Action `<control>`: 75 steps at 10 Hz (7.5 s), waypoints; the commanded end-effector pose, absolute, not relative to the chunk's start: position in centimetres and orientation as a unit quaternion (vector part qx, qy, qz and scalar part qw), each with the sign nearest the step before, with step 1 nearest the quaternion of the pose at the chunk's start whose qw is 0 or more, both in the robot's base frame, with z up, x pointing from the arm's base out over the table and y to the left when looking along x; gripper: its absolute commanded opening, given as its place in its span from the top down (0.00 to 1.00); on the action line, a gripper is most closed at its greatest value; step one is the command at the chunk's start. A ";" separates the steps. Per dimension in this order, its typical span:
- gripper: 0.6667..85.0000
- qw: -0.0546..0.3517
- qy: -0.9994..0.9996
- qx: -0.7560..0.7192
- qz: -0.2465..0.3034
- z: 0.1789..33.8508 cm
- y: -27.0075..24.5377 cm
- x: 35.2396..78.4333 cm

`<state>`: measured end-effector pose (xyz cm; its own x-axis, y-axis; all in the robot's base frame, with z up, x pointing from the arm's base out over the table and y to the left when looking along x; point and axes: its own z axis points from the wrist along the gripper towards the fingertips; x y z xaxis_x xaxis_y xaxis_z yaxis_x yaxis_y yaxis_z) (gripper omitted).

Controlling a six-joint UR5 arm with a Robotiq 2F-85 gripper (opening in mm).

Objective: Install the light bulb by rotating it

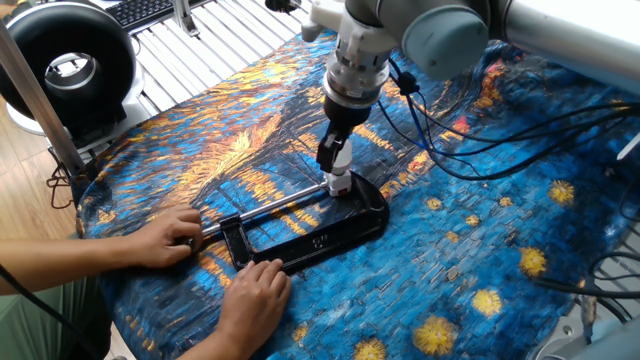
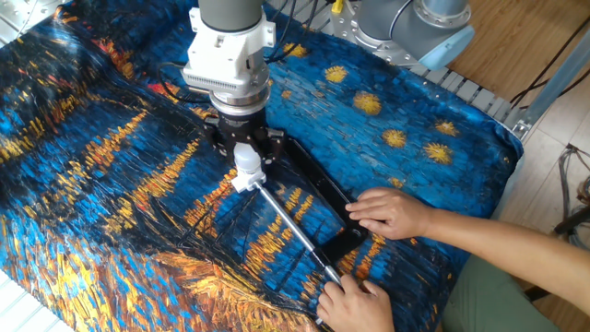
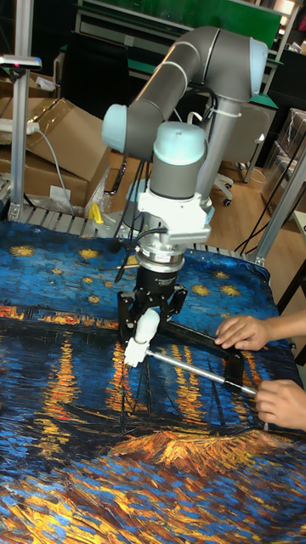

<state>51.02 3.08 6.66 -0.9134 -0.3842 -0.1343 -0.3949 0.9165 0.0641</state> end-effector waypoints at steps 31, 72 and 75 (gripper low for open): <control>0.23 0.046 0.788 -0.613 -0.030 7.3 2.9 51.2; 0.54 0.031 0.988 -0.140 0.051 6.9 2.6 50.3; 0.32 -0.002 0.987 -0.147 0.069 7.2 3.2 48.9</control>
